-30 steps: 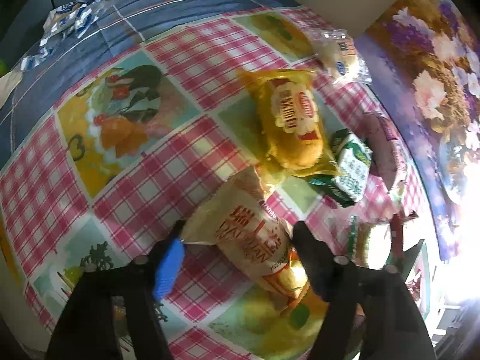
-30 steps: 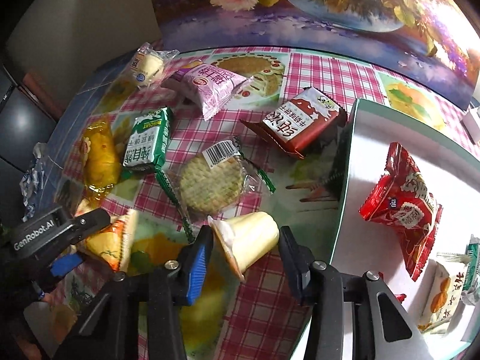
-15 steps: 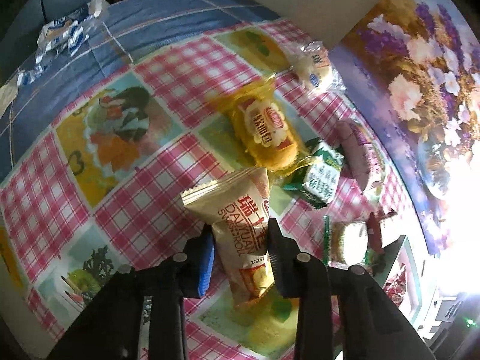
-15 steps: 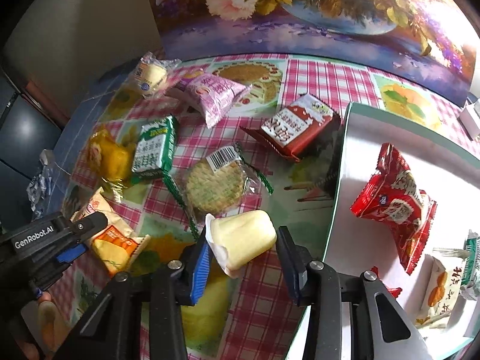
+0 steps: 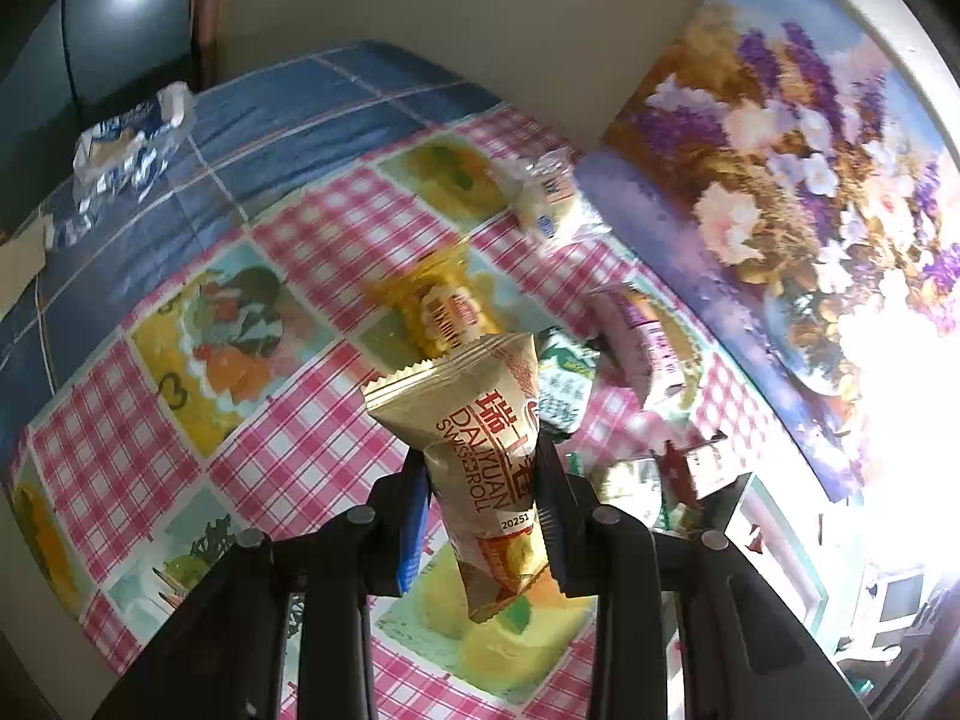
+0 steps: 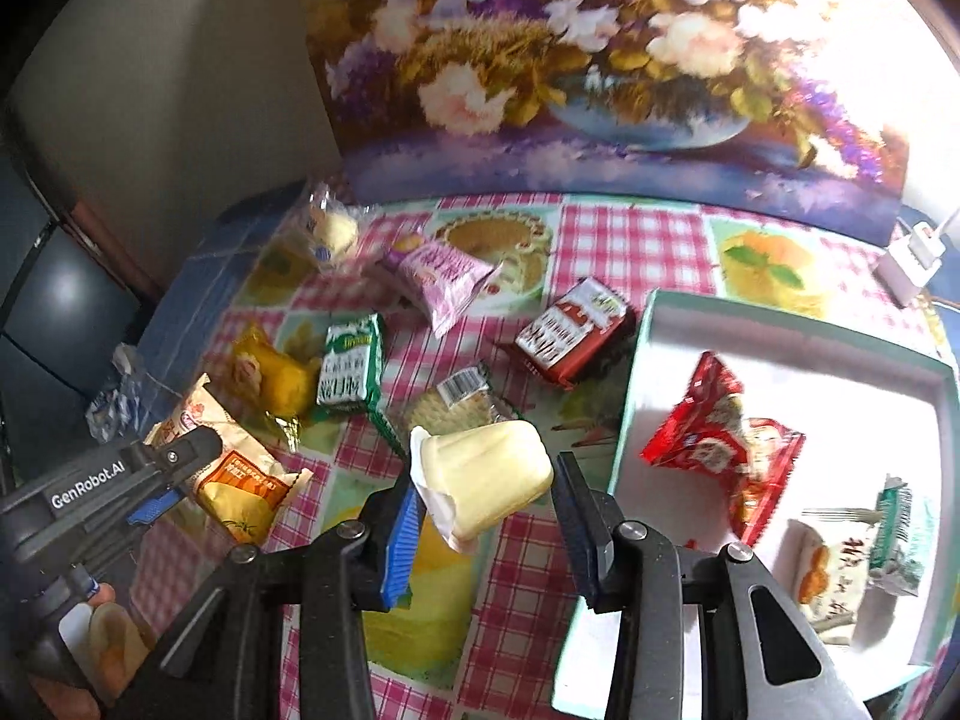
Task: Organize snacks
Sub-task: 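Carry the Swiss roll bag and pudding cup over the white tray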
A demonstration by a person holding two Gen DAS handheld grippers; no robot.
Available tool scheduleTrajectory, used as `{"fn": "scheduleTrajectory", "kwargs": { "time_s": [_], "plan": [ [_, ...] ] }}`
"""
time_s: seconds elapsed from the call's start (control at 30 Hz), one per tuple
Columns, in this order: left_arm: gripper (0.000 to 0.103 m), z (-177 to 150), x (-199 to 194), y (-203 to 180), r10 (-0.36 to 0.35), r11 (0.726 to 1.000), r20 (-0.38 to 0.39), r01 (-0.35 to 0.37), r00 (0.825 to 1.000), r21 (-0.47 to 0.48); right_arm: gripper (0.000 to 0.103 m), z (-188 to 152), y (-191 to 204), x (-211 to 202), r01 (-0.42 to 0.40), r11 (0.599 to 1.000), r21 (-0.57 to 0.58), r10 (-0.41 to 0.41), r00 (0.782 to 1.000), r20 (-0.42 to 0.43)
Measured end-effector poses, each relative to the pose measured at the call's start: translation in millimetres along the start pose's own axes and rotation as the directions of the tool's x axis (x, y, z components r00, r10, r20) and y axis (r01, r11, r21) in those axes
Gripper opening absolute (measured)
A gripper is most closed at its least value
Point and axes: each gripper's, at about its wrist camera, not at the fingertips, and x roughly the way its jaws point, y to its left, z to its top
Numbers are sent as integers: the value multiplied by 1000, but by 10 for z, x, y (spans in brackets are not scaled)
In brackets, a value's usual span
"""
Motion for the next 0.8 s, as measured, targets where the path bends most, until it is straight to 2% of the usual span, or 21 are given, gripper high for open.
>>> {"fn": "scheduleTrajectory", "kwargs": {
  "time_s": [0.17, 0.4, 0.8],
  "plan": [
    [34, -44, -91, -186, -9, 999, 19, 8, 1000, 51, 44, 22, -123, -189, 39, 999, 32, -40, 999, 26],
    [34, -180, -188, -521, -46, 991, 21, 43, 999, 128, 44, 14, -485, -355, 104, 987, 125, -107, 994, 20],
    [34, -403, -293, -1225, -77, 947, -5, 75, 997, 313, 44, -21, -1234, -593, 230, 931, 284, -241, 970, 4]
  ]
}}
